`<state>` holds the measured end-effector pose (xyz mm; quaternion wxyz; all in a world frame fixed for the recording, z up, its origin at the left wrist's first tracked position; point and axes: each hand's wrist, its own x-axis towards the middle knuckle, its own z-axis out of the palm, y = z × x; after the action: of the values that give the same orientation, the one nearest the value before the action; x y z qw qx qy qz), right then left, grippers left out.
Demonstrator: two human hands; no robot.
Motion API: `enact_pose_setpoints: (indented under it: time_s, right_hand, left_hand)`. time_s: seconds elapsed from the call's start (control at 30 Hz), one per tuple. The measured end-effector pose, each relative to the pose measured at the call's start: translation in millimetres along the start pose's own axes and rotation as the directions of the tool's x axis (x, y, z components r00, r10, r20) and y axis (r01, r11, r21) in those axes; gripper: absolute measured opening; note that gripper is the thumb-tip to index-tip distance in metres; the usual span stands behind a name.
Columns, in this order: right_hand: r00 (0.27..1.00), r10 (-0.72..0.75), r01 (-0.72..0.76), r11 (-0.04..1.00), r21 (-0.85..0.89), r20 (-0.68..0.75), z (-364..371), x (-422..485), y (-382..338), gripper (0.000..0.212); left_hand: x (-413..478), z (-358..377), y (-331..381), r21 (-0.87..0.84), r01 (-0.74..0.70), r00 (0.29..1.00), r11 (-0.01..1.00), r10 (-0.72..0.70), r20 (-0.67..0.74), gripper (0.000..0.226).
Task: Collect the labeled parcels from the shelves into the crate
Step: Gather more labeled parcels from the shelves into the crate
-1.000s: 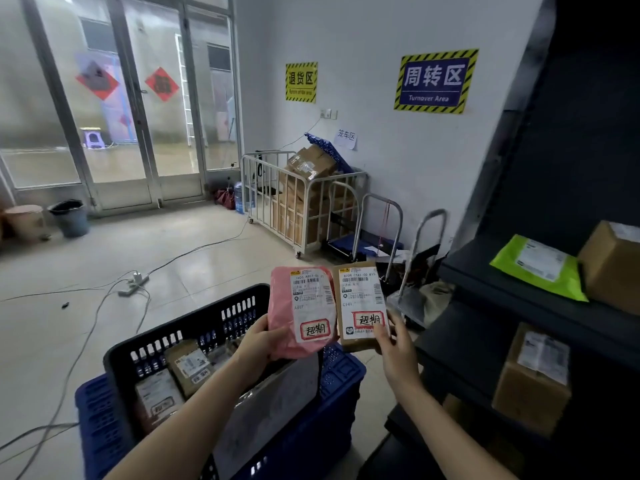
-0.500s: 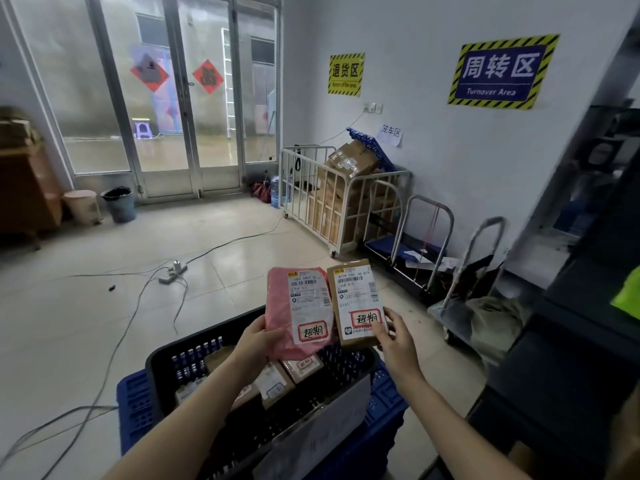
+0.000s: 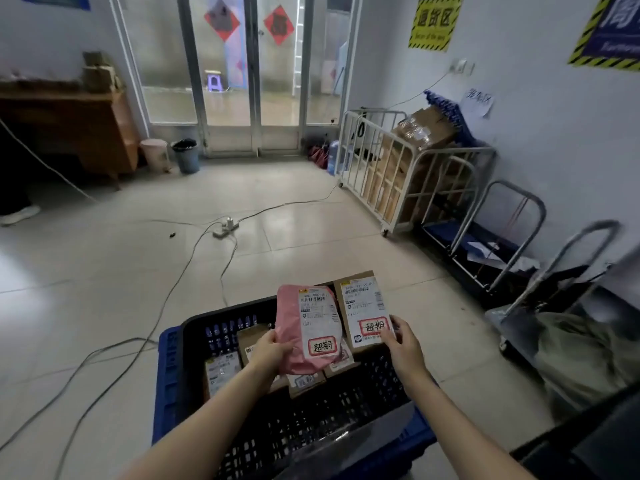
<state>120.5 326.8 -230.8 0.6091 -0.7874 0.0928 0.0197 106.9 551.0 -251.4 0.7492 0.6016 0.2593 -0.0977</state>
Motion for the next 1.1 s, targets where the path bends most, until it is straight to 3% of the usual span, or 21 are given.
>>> enact_pose_setpoints:
  time_s: [0.23,0.57,0.9,1.1]
  right_hand:
    - [0.973,0.182,-0.161,0.975,-0.151,0.144,7,68,47,0.039]
    - [0.888,0.362,-0.268,0.908,-0.323,0.283,26,129,108,0.04]
    - [0.821,0.441,-0.332,0.886,-0.325,0.363,46,163,147,0.044]
    - [0.826,0.43,-0.323,0.891,-0.318,0.366,61,170,158,0.043]
  left_hand:
    - [53,32,-29,0.046,0.156,0.97,0.987,-0.144,-0.197,0.018]
    - [117,61,-76,0.15,0.357,0.85,0.922,-0.255,-0.46,0.029]
    - [143,66,-86,0.231,0.43,0.814,0.873,-0.264,-0.517,0.033]
    - [153,58,-88,0.345,0.371,0.864,0.862,-0.185,-0.468,0.045]
